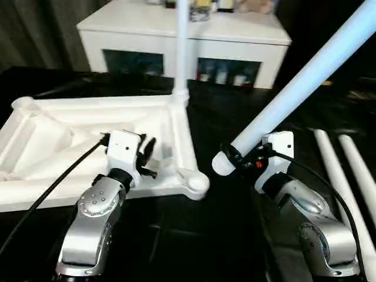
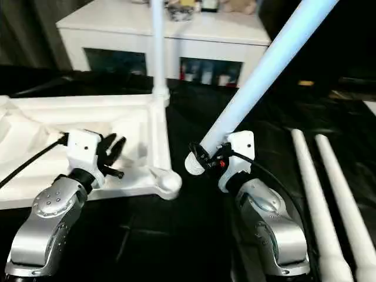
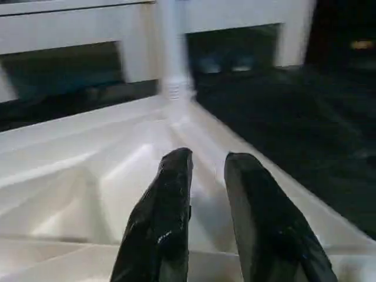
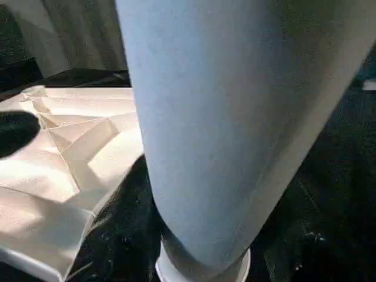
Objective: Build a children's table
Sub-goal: Insert table leg to table base
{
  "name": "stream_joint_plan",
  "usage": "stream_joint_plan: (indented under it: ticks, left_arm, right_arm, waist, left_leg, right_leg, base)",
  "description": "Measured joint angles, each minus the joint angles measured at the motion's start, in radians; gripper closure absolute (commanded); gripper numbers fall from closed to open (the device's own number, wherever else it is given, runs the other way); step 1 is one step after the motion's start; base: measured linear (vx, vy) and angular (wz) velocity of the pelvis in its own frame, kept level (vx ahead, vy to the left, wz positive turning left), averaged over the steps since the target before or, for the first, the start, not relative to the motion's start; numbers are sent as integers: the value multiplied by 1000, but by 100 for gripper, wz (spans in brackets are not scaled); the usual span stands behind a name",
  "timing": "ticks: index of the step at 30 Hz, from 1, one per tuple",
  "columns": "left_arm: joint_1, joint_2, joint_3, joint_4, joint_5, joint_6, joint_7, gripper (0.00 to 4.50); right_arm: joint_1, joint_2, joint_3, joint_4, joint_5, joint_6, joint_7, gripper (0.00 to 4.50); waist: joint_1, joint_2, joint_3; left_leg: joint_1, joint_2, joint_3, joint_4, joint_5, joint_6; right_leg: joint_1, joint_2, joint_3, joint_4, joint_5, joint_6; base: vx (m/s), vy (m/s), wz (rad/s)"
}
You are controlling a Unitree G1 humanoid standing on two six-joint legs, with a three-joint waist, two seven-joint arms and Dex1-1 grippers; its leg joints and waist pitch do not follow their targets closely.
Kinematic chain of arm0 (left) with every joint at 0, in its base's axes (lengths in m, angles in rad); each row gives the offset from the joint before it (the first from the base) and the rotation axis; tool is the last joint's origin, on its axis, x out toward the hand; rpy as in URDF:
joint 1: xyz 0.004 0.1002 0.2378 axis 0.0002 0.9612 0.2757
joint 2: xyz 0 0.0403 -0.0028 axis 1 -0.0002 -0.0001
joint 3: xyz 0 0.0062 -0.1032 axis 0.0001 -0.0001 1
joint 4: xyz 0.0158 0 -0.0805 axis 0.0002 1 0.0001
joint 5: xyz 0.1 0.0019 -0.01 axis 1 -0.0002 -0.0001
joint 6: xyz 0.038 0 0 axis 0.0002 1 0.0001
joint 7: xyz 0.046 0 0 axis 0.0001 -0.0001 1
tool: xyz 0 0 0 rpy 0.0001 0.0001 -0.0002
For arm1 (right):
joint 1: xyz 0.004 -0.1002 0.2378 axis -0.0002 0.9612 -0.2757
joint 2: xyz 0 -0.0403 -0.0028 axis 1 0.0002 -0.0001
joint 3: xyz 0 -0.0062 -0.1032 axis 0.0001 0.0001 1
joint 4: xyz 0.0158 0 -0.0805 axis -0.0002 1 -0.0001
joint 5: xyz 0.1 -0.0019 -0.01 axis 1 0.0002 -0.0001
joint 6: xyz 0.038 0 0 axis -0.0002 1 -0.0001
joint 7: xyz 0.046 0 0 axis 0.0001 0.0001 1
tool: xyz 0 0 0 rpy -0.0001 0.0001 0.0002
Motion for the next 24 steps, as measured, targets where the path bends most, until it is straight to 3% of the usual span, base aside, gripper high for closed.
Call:
stream_joint_plan:
  ticks: [4, 9, 13, 15, 18, 21, 24]
  left_arm:
    - [0, 64, -44, 0, -60, 20, -155, 299]
    - [-49, 131, -81, 17, -118, 29, -315, 262]
    - [-114, 106, -44, 6, -222, 80, -347, 231]
    - [-147, 76, -19, 2, -260, 96, -339, 221]
    - [-149, 73, -12, -12, -287, 108, -343, 193]
    - [-132, 96, -21, -29, -296, 118, -361, 156]
    - [-105, 134, -30, -38, -293, 129, -368, 148]
  right_arm:
    - [-29, -48, -29, 29, 14, 7, 23, 268]
    - [-98, -69, -110, 58, 137, 79, 93, 268]
    - [-158, -138, -178, 82, 313, 247, 200, 268]
    - [-182, -188, -222, 99, 461, 355, 291, 268]
    - [-214, -192, -281, 115, 589, 413, 353, 268]
    - [-235, -198, -318, 153, 633, 440, 372, 268]
    - [-236, -209, -322, 175, 645, 462, 386, 268]
  waist:
    - [-6, -4, 3]
    - [-6, -4, 5]
    - [-4, 0, 7]
    - [-1, 0, 7]
    - [-2, -1, 7]
    - [1, -6, 8]
    - [4, -9, 9]
  left_leg:
    - [0, 5, 3, -5, 10, -5]
    - [-3, 6, 3, -6, 14, -6]
    - [-8, 6, 5, -6, 23, -2]
    - [-10, 7, 6, -6, 25, 0]
    - [-11, 9, 9, -7, 26, 3]
    - [-12, 13, 17, -9, 28, 7]
    - [-12, 21, 25, -9, 29, 7]
  right_leg:
    - [-2, 1, -2, 0, 3, 3]
    - [-5, 2, -2, 0, 12, -1]
    - [-6, 2, -2, -1, 17, -9]
    - [-6, 2, -3, -3, 17, -9]
    - [-6, 2, -5, -8, 17, -9]
    - [-6, 2, -7, -11, 18, -9]
    - [-6, 2, -11, -13, 17, -9]
  base:
    - [-70, -31, 2]
    - [0, 0, 0]
    - [0, 0, 0]
    - [0, 0, 0]
    - [0, 0, 0]
    - [0, 0, 0]
    - [0, 0, 0]
